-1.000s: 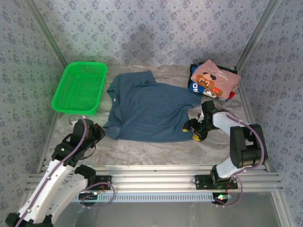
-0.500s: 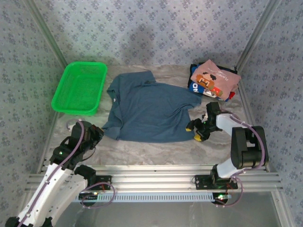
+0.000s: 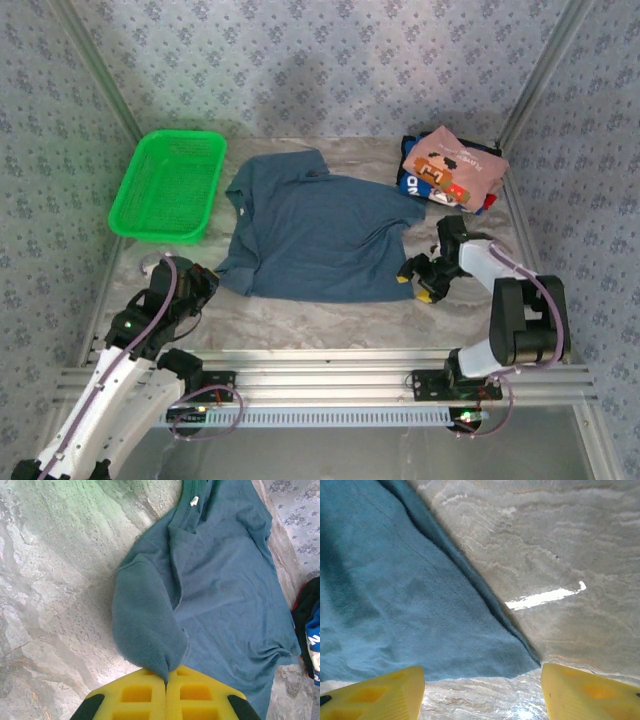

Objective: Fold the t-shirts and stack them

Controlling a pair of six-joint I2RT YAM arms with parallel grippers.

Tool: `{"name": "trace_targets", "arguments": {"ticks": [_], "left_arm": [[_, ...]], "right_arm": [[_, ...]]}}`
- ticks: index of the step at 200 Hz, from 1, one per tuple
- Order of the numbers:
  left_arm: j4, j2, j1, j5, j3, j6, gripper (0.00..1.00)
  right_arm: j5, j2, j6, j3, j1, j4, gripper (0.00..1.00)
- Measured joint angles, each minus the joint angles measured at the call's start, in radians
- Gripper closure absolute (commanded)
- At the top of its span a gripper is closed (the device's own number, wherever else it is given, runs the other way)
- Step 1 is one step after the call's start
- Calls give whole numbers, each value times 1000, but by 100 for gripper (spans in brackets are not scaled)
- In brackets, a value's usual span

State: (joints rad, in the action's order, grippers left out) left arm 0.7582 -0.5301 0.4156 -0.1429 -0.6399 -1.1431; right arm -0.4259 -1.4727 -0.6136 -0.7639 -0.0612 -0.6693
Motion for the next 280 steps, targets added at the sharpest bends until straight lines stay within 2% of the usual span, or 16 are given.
{"name": "trace_targets", "arguments": {"ticks": [28,45,61,78,91,117,134,173,211,248,280], "left_arm": [[-1,-1,0,0,5,0,100],[-2,-1,0,0,5,0,100],[-2,-1,0,0,6,0,100],[-2,-1,0,0,7,0,100],[-2,-1,0,0,7,0,100],[-2,-1,0,-3,7,1,100],[-2,-1,0,-6,7,1,100],[-11,-42,-16,-6,-72,8,100],[-75,-167,-90,26,-275,54,100],[-142,-317,-198,113,-499,107,100],[-183,-459,-280,205,-702,147,100]], "right_arm": [[18,-66,-8,-20,-29,3,37],[39,-90,-26,-39,-42,-15,44],[66,-109,-42,-54,-44,-40,61],[101,-128,-54,-65,-44,-67,86],[126,-134,-58,-75,-43,-96,100],[128,-122,-71,-82,-49,-92,100],[118,-103,-71,-95,-58,-26,100],[65,84,-60,-228,-33,-17,100],[-18,197,-50,-471,76,-61,100],[-127,187,-53,-724,186,-74,100],[-238,121,-106,-950,254,-38,100]]}}
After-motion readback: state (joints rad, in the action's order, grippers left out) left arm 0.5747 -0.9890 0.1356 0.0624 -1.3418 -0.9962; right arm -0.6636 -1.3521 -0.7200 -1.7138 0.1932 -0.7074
